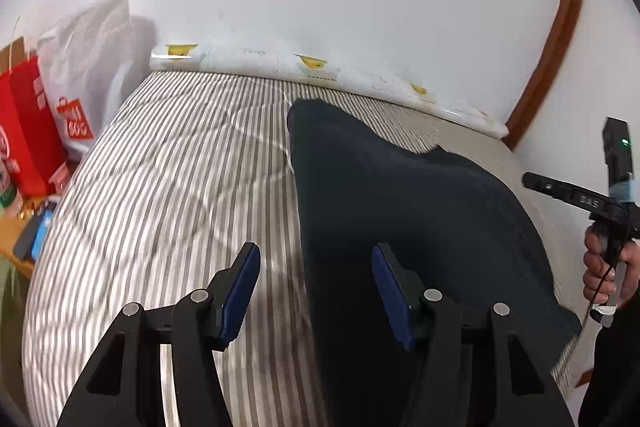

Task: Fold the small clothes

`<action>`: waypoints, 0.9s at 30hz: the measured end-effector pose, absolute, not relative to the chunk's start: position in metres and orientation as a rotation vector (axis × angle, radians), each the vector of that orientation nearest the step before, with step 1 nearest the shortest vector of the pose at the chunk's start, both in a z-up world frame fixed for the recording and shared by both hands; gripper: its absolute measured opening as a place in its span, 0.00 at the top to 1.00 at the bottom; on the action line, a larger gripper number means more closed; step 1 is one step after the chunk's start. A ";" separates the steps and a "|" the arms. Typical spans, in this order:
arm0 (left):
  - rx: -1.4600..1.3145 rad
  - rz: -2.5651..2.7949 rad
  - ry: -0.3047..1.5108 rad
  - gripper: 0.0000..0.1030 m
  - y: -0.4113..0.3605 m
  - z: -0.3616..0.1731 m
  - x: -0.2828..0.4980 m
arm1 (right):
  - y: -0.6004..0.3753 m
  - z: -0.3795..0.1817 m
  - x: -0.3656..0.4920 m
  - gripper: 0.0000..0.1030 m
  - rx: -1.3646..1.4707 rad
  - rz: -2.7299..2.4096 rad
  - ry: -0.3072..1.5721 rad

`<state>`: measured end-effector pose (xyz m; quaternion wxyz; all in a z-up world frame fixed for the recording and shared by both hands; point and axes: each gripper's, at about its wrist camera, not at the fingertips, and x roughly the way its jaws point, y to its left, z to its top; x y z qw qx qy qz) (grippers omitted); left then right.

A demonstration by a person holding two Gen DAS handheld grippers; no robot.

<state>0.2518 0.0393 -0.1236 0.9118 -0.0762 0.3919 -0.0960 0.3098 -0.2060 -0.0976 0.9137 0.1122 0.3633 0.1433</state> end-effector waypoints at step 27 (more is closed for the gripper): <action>-0.066 -0.220 0.865 0.45 0.006 -0.143 0.309 | -0.206 -0.110 0.348 0.79 0.262 0.310 0.734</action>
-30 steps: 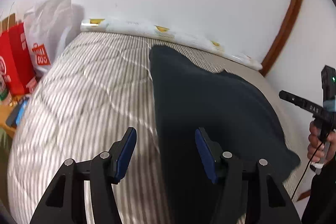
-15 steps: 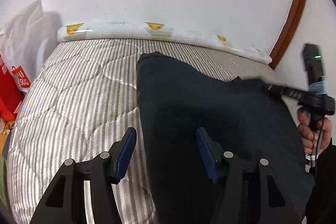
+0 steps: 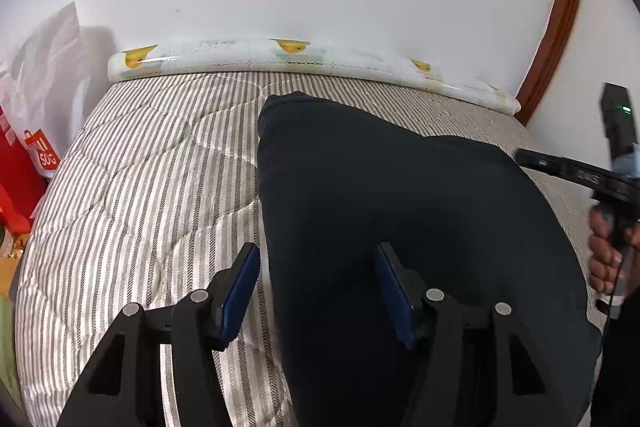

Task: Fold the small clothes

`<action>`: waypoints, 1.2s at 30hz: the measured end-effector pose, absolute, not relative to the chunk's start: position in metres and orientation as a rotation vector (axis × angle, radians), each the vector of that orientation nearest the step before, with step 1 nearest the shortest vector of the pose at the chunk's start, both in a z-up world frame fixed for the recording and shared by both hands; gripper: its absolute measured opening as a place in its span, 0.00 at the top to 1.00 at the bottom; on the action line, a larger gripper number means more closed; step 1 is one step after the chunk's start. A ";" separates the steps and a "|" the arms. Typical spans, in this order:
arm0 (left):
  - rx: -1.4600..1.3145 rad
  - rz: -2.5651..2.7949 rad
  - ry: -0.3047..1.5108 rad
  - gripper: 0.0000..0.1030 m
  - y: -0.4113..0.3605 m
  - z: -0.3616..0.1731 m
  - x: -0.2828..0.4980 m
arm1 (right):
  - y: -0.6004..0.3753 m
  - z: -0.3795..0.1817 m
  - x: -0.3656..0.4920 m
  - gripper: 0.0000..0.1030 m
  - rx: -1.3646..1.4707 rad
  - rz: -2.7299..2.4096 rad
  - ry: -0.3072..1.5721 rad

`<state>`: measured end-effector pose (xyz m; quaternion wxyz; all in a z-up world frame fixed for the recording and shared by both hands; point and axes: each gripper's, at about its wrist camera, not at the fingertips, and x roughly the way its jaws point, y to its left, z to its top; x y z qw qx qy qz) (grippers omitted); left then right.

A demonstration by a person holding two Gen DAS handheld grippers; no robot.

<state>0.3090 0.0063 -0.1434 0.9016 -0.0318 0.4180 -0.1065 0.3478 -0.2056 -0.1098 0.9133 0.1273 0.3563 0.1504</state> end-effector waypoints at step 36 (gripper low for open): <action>-0.035 -0.133 0.750 0.11 -0.003 -0.033 0.075 | -0.188 -0.045 0.044 0.20 0.212 0.117 0.636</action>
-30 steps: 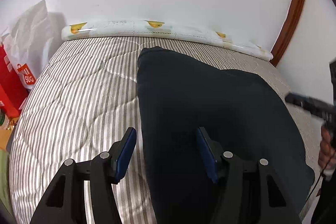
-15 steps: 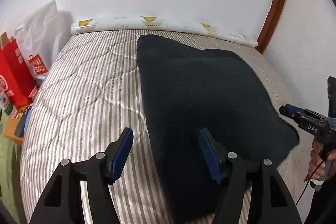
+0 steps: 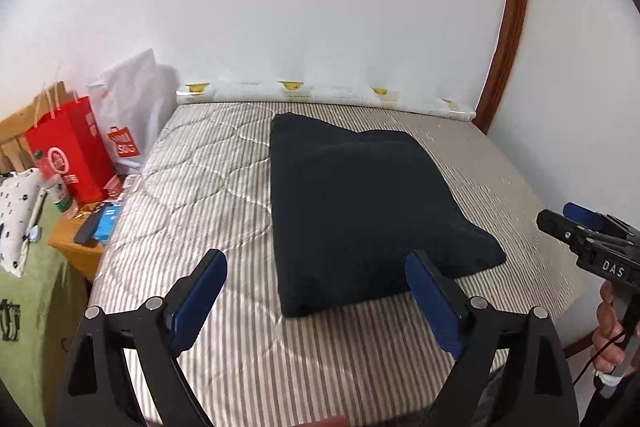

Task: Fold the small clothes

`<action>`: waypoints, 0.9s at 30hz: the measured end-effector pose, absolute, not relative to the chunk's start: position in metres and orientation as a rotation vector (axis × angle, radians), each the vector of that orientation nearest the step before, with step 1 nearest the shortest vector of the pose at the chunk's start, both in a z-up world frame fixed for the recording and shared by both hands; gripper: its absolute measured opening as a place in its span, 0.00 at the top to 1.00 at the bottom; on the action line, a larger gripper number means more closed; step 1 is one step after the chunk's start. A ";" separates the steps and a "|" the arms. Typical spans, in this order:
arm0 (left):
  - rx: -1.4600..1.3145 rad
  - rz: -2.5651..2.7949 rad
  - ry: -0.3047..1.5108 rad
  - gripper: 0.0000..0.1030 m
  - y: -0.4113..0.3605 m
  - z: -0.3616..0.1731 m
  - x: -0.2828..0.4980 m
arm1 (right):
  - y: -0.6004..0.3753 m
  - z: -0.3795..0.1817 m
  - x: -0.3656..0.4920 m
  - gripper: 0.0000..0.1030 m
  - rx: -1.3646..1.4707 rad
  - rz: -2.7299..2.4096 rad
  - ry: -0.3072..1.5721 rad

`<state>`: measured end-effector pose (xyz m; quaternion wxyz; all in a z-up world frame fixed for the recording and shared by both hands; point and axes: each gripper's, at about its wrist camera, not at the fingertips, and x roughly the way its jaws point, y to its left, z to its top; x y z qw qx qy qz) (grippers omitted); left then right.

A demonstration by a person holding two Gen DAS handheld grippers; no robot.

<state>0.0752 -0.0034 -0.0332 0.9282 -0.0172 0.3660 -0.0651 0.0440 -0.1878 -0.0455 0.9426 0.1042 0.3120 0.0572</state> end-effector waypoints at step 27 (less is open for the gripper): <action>0.015 -0.085 0.679 0.09 -0.014 -0.006 0.020 | -0.190 -0.023 -0.029 0.03 0.178 0.107 0.521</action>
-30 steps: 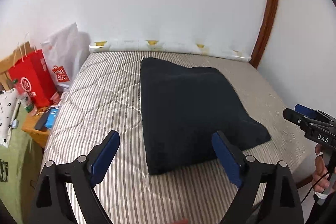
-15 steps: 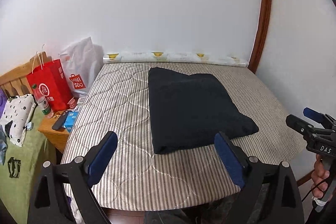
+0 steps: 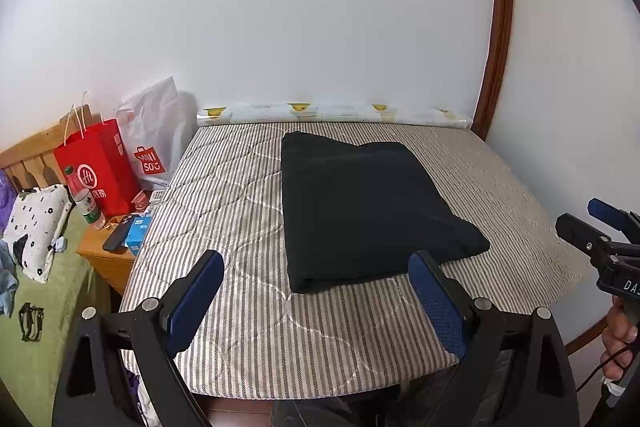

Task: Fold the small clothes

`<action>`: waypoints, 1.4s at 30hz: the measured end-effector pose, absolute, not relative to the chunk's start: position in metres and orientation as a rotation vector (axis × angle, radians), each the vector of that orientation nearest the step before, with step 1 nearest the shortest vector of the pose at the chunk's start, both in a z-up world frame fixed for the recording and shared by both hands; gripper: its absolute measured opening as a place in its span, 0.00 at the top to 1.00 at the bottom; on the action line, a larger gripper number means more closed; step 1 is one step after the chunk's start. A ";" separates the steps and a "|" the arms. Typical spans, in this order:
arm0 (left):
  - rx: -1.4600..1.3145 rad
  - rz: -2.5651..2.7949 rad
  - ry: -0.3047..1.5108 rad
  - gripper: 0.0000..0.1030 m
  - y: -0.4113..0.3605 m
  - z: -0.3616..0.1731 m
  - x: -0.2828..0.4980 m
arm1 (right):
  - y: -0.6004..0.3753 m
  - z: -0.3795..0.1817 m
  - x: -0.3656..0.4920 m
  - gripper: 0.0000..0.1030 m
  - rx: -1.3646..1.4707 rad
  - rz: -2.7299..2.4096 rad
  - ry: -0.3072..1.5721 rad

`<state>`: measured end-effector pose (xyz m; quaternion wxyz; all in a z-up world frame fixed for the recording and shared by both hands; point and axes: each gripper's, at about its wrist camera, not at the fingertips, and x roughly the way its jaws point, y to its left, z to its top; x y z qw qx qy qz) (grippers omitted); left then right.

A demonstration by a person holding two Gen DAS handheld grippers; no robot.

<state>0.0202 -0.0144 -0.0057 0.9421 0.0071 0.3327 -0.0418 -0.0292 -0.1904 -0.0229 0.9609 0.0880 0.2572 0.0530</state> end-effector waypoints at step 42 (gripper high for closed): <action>-0.001 -0.069 0.673 0.09 -0.011 -0.004 0.018 | -0.189 -0.020 -0.031 0.03 0.164 0.102 0.518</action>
